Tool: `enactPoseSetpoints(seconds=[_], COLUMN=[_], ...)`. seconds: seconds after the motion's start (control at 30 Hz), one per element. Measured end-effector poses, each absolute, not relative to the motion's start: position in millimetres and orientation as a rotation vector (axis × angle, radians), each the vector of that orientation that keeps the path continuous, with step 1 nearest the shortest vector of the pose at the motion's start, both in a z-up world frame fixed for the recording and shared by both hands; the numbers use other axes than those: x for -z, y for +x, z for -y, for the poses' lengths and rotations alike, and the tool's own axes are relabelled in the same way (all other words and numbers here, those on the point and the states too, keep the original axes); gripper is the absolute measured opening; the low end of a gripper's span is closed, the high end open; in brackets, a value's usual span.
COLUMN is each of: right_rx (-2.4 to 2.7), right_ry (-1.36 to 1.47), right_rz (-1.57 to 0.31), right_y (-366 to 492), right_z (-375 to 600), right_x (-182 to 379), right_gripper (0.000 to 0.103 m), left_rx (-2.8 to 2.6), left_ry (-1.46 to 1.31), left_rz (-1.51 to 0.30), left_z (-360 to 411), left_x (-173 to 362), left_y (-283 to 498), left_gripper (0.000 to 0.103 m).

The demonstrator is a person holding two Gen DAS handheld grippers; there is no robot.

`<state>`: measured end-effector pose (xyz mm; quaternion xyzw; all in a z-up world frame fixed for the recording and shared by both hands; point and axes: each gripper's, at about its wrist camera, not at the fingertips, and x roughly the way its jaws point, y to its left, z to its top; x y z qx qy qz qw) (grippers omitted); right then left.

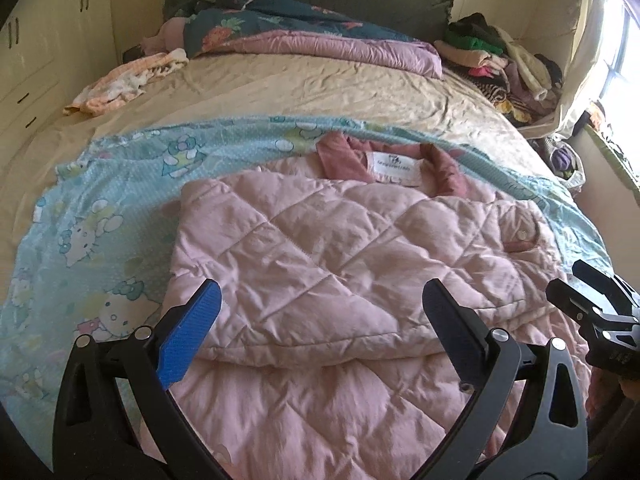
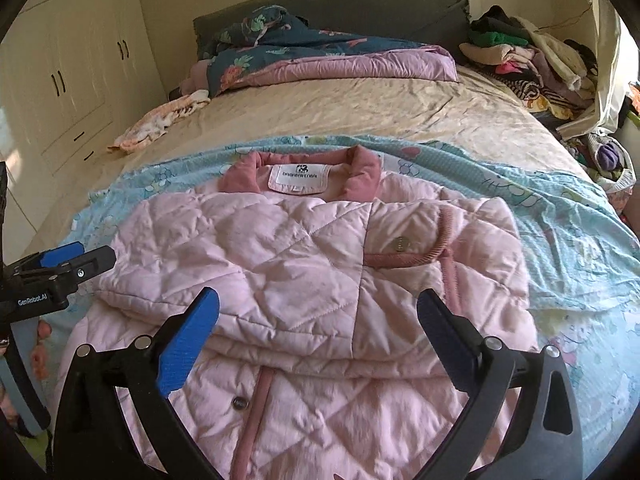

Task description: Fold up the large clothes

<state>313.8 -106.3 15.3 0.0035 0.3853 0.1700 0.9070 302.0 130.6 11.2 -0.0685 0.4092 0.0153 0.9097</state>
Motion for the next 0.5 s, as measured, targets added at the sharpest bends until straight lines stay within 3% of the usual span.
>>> enactPoseSetpoints(seconds=[0.5], right_rx=[-0.377], right_ry=[0.019], right_rz=[-0.714], right_y=[258.9], right_z=[116.2], right_x=[-60.3], right_gripper=[0.099], left_rx=[-0.016], left_ry=[-0.140], left_rz=[-0.773], left_z=[-123.9], left_x=[-47.5], left_y=[260.8], left_gripper=[0.095])
